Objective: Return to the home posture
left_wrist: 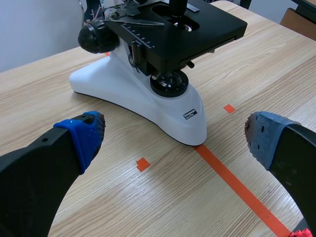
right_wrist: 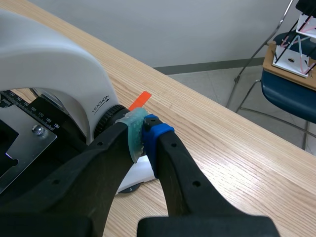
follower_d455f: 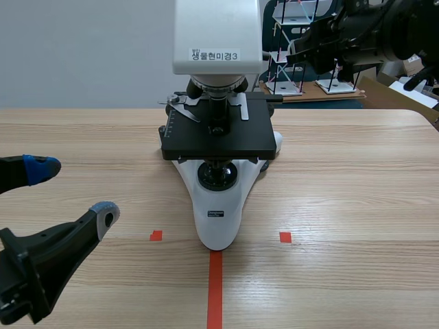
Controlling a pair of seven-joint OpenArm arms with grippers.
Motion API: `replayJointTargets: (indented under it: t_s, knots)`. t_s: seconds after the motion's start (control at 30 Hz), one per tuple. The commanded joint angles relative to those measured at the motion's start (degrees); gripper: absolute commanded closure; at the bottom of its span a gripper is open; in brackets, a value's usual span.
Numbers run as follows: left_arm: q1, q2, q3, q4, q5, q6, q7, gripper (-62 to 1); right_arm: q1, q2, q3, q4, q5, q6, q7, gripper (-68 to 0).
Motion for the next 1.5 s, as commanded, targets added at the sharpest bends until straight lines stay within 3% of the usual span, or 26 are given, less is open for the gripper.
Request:
replayJointTargets:
  t_s: [0.0, 0.7, 0.87, 1.07, 1.2, 1.33, 1.47]
  knots:
    - [0.0, 0.3, -0.4, 0.9, -0.4, -0.1, -0.8, -59.6, 1.3, 0.6, 0.2, 1.4, 0.6, 0.0, 1.0, -0.4]
    - [0.0, 0.3, -0.4, 0.9, -0.4, -0.1, -0.8, -59.6, 1.3, 0.6, 0.2, 1.4, 0.5, 0.0, 1.4, -0.4]
    - [0.0, 0.3, -0.4, 0.9, -0.4, -0.1, -0.8, -59.6, -0.4, 0.8, 0.8, 1.4, 0.0, 0.1, 4.0, -0.8]
    - [0.0, 0.3, -0.4, 0.9, -0.4, -0.1, -0.8, -59.6, -7.0, 0.9, 4.5, 4.0, -0.9, 0.3, 6.5, -12.7]
    - [0.0, 0.3, -0.4, 0.9, -0.4, -0.1, -0.8, -59.6, -14.8, 1.9, 7.5, 11.3, -2.0, 0.3, 9.8, -21.5]
    - [0.0, 0.3, -0.4, 0.9, -0.4, -0.1, -0.8, -59.6, -23.8, 2.7, 10.6, 19.0, -6.9, 0.3, 14.4, -31.4]
    - [0.0, 0.3, -0.4, 0.9, -0.4, -0.1, -0.8, -59.6, -33.0, 2.7, 13.9, 23.9, -8.9, 0.3, 19.1, -42.7]
